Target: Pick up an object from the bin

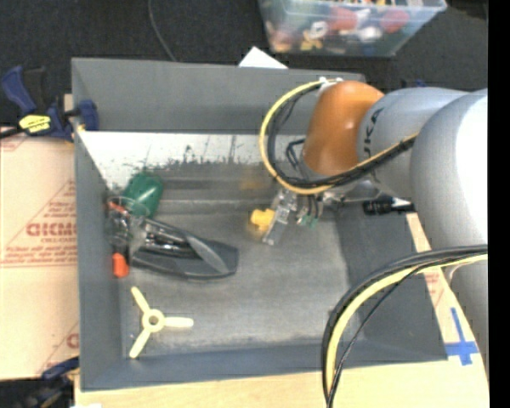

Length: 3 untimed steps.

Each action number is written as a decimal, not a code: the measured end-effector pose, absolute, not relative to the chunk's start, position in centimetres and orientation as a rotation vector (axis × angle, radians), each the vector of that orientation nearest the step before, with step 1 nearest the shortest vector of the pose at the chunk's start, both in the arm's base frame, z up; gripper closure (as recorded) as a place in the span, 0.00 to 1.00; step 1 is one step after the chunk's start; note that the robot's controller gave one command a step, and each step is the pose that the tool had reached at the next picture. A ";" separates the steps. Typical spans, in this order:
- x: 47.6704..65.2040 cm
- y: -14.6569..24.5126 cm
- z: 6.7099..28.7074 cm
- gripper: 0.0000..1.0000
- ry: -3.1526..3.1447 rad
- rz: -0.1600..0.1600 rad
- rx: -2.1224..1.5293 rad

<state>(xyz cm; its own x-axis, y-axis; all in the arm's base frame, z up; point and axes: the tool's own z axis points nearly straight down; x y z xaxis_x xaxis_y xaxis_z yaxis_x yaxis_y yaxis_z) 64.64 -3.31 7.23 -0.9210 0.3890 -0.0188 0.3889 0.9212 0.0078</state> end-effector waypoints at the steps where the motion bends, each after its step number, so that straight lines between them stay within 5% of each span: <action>1: 64.6 -3.3 7.2 1.00 3.060 0.006 0.618; 2: 64.6 -3.4 8.9 1.00 3.060 0.005 0.618; 3: 64.4 -3.4 13.4 1.00 3.065 0.005 0.618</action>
Offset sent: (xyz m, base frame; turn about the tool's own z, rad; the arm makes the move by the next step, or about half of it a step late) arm -0.0001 0.0000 0.0319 -0.0006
